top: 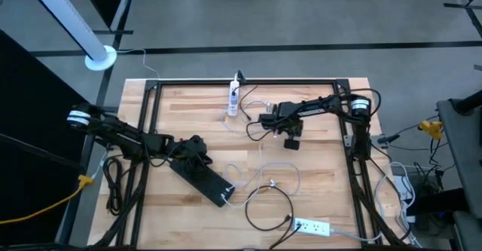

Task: Plug in charger cables
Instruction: Adjust the charger cables

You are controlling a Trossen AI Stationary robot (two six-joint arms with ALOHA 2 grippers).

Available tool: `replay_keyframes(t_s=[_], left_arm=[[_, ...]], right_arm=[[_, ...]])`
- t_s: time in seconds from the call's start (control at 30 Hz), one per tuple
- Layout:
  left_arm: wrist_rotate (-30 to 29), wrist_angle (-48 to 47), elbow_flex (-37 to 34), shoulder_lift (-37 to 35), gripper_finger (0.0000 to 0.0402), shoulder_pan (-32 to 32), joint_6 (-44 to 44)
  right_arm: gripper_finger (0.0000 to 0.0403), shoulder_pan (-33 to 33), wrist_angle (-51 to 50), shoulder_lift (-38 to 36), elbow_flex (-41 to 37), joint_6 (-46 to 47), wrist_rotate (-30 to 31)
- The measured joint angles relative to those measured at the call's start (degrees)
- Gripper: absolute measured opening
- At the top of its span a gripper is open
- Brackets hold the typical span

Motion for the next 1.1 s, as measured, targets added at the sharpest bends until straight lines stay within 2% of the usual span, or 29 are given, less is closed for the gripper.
replay_keyframes(t_s=[0.3,0.4,0.5,0.6,0.67,0.93,1.03,1.1], left_arm=[[0.0,0.2,-0.2,0.0,0.0025,0.0,-0.4],[0.0,0.9,-0.2,0.0,0.0025,0.0,-0.4],[0.0,1.8,-0.2,-0.1,0.0025,0.0,-0.5],[0.0,3.2,-0.2,-0.1,0.0025,0.0,-2.1],[0.0,3.6,-0.2,-0.1,0.0025,-0.1,-4.1],[0.1,3.0,-0.2,-0.1,0.0025,-3.4,-9.1],[-0.1,3.1,-0.2,-0.1,0.0025,-5.5,-11.4],[-0.1,3.1,-0.2,-0.1,0.0025,-7.3,-12.9]], right_arm=[[0.0,0.1,1.5,-12.8,-12.6,9.1,0.6],[0.0,1.2,10.8,-19.1,-15.5,11.4,0.8],[0.0,1.8,27.7,-25.1,-19.1,10.6,0.2],[0.0,1.3,43.4,-28.3,-23.1,6.1,-5.7],[0.0,0.6,47.4,-28.4,-24.2,4.0,-8.4],[0.0,-1.3,45.6,-23.3,-25.3,4.7,-7.5],[0.0,-1.0,37.4,-21.4,-25.4,5.6,-7.6],[0.0,-1.1,30.4,-20.9,-24.9,8.8,-5.5]])
